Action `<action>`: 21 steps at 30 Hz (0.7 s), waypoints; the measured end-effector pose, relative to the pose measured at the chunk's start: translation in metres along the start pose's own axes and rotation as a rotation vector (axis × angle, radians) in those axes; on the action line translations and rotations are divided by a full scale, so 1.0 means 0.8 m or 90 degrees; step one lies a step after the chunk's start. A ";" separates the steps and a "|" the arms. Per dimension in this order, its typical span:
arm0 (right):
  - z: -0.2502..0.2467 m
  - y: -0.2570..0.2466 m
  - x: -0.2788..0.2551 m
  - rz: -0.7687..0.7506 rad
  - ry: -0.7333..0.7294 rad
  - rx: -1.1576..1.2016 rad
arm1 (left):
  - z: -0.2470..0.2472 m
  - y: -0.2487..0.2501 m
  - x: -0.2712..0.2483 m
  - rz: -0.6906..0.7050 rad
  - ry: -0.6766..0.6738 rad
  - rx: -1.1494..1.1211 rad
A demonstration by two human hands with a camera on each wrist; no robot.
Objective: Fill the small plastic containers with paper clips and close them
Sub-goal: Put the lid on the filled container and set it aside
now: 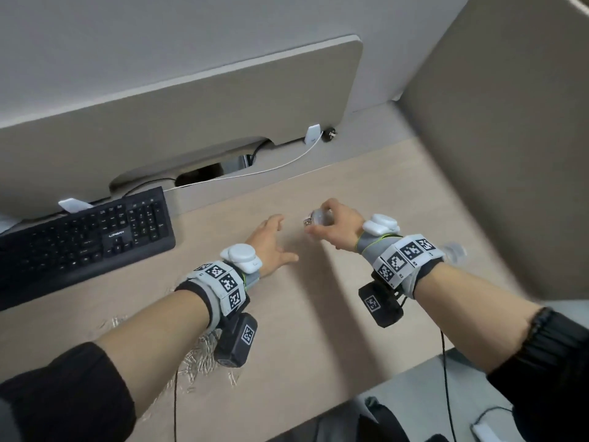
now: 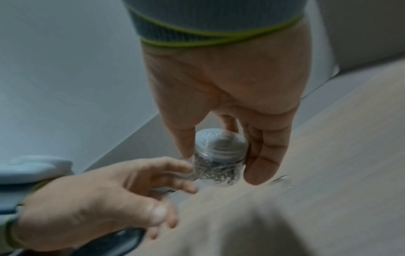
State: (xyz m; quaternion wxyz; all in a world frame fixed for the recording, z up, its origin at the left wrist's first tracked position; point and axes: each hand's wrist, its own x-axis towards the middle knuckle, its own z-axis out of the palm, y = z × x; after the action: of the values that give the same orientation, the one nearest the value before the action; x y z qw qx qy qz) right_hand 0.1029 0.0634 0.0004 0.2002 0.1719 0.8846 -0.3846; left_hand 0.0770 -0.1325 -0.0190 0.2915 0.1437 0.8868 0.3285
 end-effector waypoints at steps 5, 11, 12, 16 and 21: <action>-0.062 0.107 0.033 0.096 0.106 -0.260 | 0.029 0.016 0.038 -0.033 -0.022 0.027; -0.095 0.165 0.067 0.183 0.092 -0.324 | 0.048 0.032 0.072 -0.050 -0.027 0.038; -0.094 0.167 0.069 0.187 0.086 -0.315 | 0.048 0.033 0.073 -0.053 -0.027 0.039; -0.092 0.179 0.065 0.196 0.067 -0.239 | 0.055 0.038 0.079 -0.064 -0.039 0.047; -0.092 0.185 0.035 0.219 0.114 -0.215 | 0.052 0.040 0.075 -0.048 -0.034 0.059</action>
State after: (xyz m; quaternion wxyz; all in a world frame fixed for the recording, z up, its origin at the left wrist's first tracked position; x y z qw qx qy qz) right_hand 0.1301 0.2180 -0.0583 0.2096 0.3174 0.9081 -0.1753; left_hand 0.0575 -0.0611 -0.0486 0.3200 0.1321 0.8978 0.2722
